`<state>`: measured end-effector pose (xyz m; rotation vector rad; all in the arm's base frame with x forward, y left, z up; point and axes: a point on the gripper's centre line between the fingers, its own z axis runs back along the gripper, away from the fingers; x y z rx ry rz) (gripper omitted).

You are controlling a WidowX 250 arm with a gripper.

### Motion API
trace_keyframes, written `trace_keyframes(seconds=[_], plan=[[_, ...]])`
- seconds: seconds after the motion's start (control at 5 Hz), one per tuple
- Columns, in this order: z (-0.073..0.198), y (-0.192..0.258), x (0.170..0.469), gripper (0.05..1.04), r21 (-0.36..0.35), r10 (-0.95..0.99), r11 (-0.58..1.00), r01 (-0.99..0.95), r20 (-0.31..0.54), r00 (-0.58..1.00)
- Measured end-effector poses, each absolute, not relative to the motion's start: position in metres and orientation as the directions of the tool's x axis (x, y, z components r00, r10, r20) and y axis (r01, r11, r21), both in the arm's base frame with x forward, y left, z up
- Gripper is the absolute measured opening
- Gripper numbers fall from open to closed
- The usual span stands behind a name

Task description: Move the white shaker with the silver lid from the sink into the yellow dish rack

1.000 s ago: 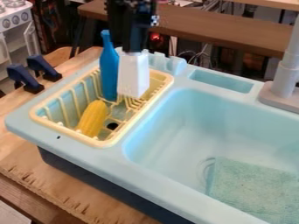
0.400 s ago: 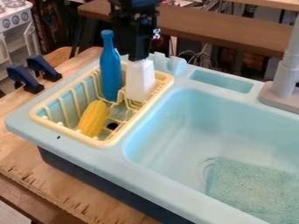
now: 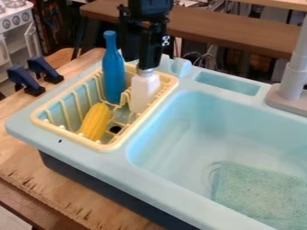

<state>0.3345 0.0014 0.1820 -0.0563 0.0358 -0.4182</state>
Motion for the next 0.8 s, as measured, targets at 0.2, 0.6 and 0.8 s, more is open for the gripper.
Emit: trace_keyframes(seconds=[0.2,0.6,0.8], plan=[[0.185,-0.002,0.336,1.009,-0.063,-0.411,0.910,0.410,-0.012,0.912],[0.239,-0.019,0.321,1.003,0.020,-0.402,0.915,0.402,0.059,0.914],[0.262,-0.030,0.310,1.003,0.062,-0.359,0.932,0.356,0.038,0.933]])
